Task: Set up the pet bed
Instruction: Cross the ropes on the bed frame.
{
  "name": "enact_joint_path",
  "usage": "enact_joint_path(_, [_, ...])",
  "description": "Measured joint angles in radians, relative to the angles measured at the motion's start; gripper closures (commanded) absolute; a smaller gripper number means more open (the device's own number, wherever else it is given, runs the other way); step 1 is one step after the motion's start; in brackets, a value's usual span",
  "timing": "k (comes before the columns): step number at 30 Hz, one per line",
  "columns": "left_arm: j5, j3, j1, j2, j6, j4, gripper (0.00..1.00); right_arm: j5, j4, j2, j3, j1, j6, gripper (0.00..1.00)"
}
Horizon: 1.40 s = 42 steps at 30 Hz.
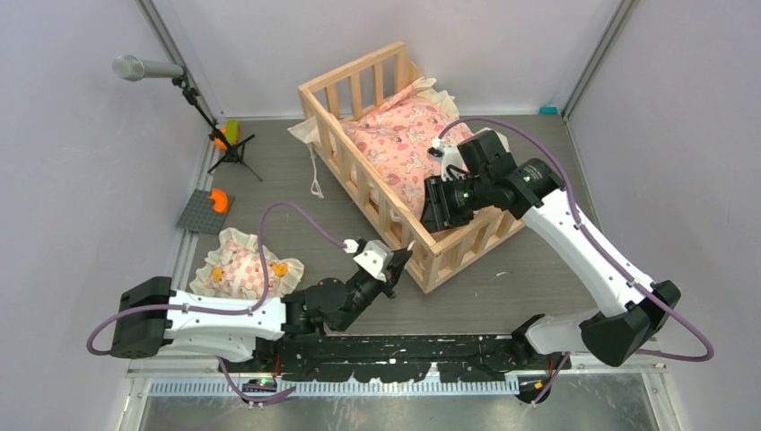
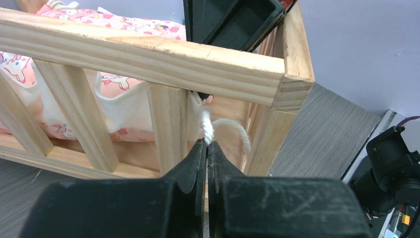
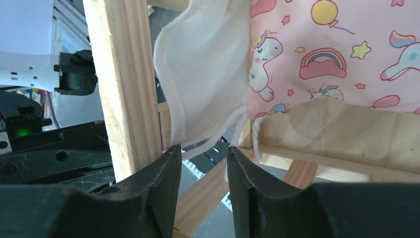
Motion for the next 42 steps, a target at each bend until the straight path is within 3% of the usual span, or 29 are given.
enact_joint_path(9, [0.006, 0.0, 0.004, -0.006, -0.014, -0.031, 1.0, 0.16, 0.006, -0.04, 0.033, 0.017, 0.008, 0.53])
enact_joint_path(15, [0.011, 0.0, 0.015, -0.007, -0.018, -0.051, 1.0, 0.376, 0.024, -0.303, 0.037, 0.017, 0.035, 0.53])
enact_joint_path(19, [0.019, 0.0, 0.016, -0.007, -0.027, -0.062, 1.0, 0.409, 0.079, -0.478, -0.001, 0.016, 0.034, 0.54])
enact_joint_path(29, [0.05, -0.006, 0.016, 0.01, -0.115, -0.15, 1.0, 0.237, 0.267, -0.819, -0.533, 0.016, 0.086, 0.56])
enact_joint_path(34, [0.059, -0.036, 0.019, 0.006, -0.165, -0.18, 1.0, 0.204, 0.383, -0.977, -0.718, 0.016, 0.108, 0.56])
enact_joint_path(42, [0.067, -0.039, 0.02, 0.006, -0.201, -0.215, 1.0, 0.192, 0.528, -1.017, -0.909, 0.016, 0.153, 0.58])
